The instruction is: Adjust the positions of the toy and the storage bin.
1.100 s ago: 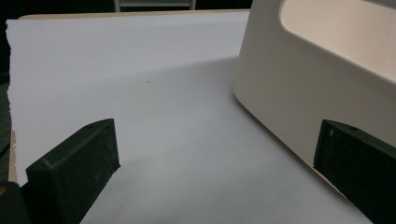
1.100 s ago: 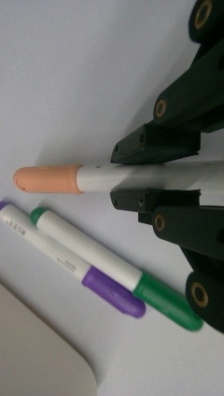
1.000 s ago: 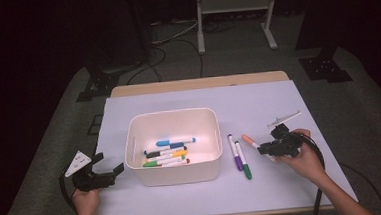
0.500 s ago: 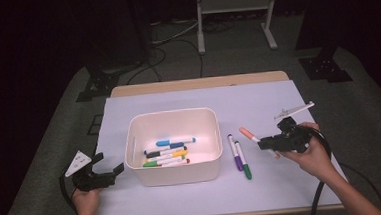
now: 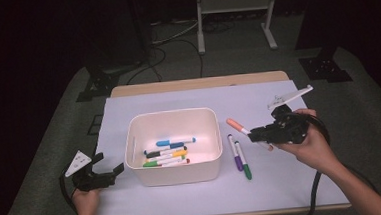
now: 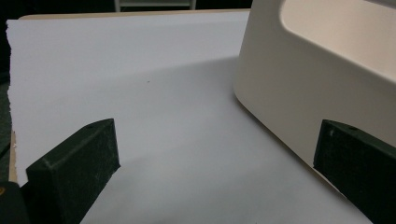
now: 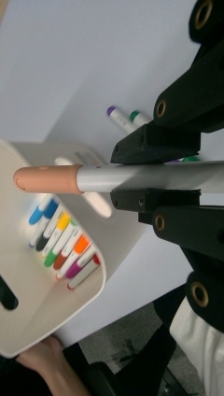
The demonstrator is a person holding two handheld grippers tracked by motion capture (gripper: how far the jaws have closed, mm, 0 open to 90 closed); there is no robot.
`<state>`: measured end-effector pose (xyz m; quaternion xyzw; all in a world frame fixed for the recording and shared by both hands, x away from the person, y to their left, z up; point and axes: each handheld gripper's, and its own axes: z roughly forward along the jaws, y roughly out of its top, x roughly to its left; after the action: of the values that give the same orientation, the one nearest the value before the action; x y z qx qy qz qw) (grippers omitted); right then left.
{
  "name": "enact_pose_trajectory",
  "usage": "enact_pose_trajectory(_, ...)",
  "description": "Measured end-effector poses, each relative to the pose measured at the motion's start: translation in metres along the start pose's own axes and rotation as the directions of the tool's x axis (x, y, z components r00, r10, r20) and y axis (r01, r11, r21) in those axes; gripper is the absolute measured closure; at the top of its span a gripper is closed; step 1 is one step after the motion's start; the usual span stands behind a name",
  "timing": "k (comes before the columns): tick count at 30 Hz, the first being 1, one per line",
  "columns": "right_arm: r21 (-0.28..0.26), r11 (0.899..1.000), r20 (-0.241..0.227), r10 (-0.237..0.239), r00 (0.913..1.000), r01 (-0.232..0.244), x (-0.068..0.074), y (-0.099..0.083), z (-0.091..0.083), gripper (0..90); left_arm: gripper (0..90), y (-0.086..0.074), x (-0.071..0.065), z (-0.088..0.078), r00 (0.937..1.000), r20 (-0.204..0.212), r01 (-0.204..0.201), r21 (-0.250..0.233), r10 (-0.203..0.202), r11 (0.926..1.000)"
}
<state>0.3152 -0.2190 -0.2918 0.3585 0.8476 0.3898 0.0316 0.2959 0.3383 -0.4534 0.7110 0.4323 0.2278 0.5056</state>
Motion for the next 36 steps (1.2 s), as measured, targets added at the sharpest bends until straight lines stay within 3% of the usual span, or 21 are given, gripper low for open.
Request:
enact_pose_trajectory(8,0.012,0.996,-0.062,-0.083,0.9946,0.084,0.028,0.032,0.012,75.9,0.0,0.000,0.000,0.000,1.0000,0.001,0.001,0.000,-0.001,1.0000)
enact_pose_trajectory(15,0.021,0.988,-0.127,-0.147,0.9810,0.151,0.049,0.053,0.031,75.9,0.0,0.000,0.000,0.000,1.0000,0.001,-0.001,0.000,0.001,1.0000)
enact_pose_trajectory(24,0.029,0.978,-0.181,-0.198,0.9634,0.206,0.071,0.070,0.055,75.9,0.0,0.000,0.000,0.000,1.0000,0.003,-0.005,0.002,0.005,1.0000)
enact_pose_trajectory(36,0.069,0.964,-0.237,-0.236,0.9425,0.258,0.087,0.082,0.094,75.9,0.0,0.000,0.000,0.000,1.0000,0.003,-0.003,0.002,0.003,1.0000)
